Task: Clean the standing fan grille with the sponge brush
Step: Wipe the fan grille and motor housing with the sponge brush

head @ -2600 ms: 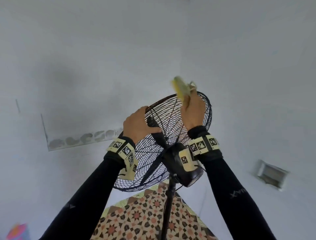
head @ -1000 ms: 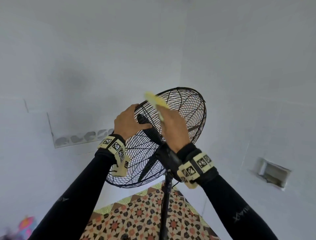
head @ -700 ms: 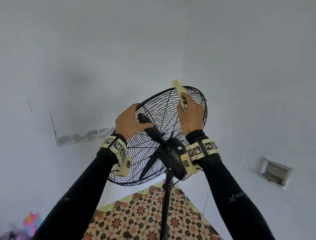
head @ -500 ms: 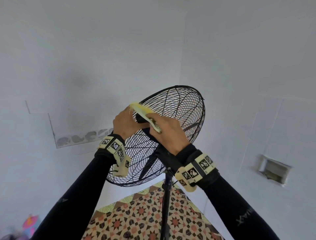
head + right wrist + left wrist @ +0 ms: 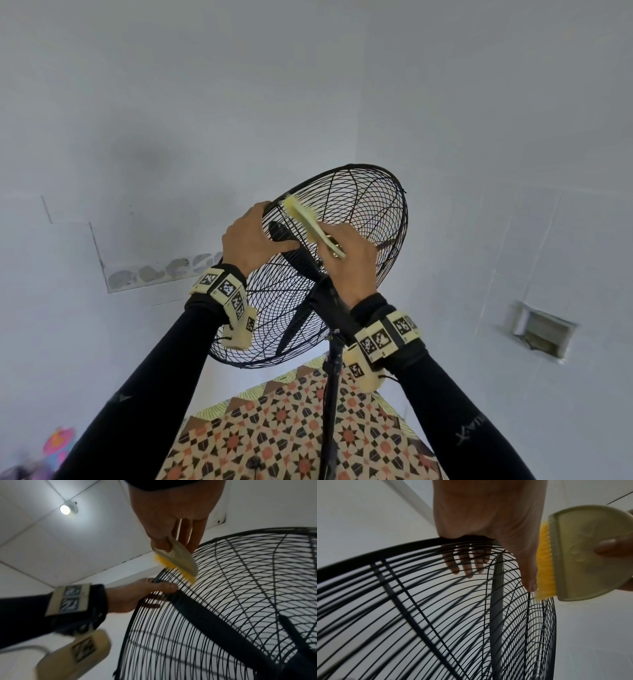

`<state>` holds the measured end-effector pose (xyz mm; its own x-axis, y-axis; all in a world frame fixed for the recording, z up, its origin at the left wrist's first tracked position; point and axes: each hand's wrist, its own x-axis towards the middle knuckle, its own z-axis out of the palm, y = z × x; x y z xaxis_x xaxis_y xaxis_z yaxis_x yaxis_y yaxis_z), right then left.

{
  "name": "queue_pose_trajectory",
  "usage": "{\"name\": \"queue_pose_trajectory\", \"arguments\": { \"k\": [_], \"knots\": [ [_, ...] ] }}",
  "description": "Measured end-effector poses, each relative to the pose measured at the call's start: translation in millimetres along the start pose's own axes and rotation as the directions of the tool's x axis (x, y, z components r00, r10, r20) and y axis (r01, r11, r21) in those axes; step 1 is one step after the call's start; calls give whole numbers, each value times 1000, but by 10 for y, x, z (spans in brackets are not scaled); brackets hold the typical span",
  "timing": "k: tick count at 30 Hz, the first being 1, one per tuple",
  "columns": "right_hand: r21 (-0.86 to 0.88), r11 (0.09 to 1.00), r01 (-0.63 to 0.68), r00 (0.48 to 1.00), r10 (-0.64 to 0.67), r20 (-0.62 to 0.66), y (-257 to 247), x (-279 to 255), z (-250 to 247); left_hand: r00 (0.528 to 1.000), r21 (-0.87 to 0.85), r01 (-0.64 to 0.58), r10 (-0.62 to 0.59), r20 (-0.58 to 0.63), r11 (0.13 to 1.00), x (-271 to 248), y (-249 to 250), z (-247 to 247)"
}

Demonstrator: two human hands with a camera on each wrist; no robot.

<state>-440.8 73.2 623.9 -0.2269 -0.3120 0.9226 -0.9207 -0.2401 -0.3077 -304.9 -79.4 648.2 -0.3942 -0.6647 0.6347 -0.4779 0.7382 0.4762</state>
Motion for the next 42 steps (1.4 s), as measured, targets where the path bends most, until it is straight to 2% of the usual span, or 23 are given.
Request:
{"name": "queue_pose_trajectory", "arguments": {
  "k": [2, 4, 5, 6, 9, 11, 13, 15, 17, 18, 19, 22, 24, 25, 26, 28, 30, 31, 33, 38, 40, 42],
  "knots": [
    [46, 993, -112, 985, 117, -127, 151, 100, -69, 1000, -6, -5, 5, 7, 1000, -7, 11, -4],
    [78, 956, -282, 906, 293, -306, 297, 261, -138, 1000, -13, -8, 8, 10, 1000, -19, 27, -4],
    [73, 942, -328, 876, 332, -351, 329, 315, -140, 1000, -10, -6, 6, 6, 1000, -20, 30, -3],
    [54, 935, -350, 868, 345, -357, 339, 333, -109, 1000, -7, -4, 4, 5, 1000, -18, 29, 1],
    [56, 941, -332, 914, 336, -226, 196, 152, 74, 1000, 8, 13, -13, 1, 1000, -11, 13, 1],
    [72, 975, -211, 973, 217, -81, 92, -108, 156, 1000, 11, 12, -12, -5, 1000, -7, -6, -2],
    [102, 989, -105, 994, 105, 1, 67, -285, 145, 1000, 7, -1, 1, -6, 1000, -12, -11, -3],
    [136, 973, -186, 975, 200, -93, 136, -221, 67, 1000, 8, -6, 6, 3, 1000, -19, 10, -7],
    [155, 931, -332, 890, 363, -276, 272, -32, 13, 1000, 6, -6, 6, 7, 1000, -24, 41, -10],
    [149, 915, -374, 860, 403, -314, 316, 45, 7, 1000, 5, -3, 3, 7, 1000, -23, 48, -4],
    [137, 913, -385, 856, 409, -317, 339, 84, 28, 1000, 6, -1, 1, 7, 1000, -22, 52, 1],
    [127, 939, -320, 920, 340, -197, 234, -63, 172, 1000, 5, 12, -12, 4, 1000, -11, 25, -5],
    [126, 975, -181, 980, 190, -58, 158, -306, 211, 1000, 12, 8, -8, -5, 1000, -12, 6, -18],
    [130, 982, -134, 991, 135, 2, 156, -403, 202, 1000, 16, 4, -4, -8, 1000, -23, 5, -18],
    [134, 982, -135, 991, 134, 19, 176, -427, 175, 1000, 18, 1, 0, -11, 1000, -24, 11, -25],
    [153, 950, -271, 951, 289, -109, 313, -358, 95, 1000, 15, -3, 3, 0, 1000, -40, 35, -15],
    [207, 894, -397, 849, 443, -286, 495, -201, 19, 1000, -4, -4, 4, 2, 1000, -44, 47, -17],
    [203, 881, -428, 820, 473, -324, 553, -143, 5, 1000, -9, -2, 2, 1, 1000, -47, 47, -18],
    [173, 866, -470, 816, 500, -291, 564, -116, 63, 1000, -2, 4, -4, -2, 1000, -48, 41, -17],
    [154, 920, -360, 925, 374, -68, 353, -525, 274, 1000, -3, 10, -10, -15, 1000, -33, -8, -18],
    [188, 903, -385, 912, 404, -73, 377, -587, 187, 1000, -7, -3, 3, -15, 1000, -40, -1, -17],
    [239, 859, -453, 845, 499, -194, 509, -479, 74, 1000, -14, -9, 8, -18, 1000, -46, 20, -17]
  ]
}}
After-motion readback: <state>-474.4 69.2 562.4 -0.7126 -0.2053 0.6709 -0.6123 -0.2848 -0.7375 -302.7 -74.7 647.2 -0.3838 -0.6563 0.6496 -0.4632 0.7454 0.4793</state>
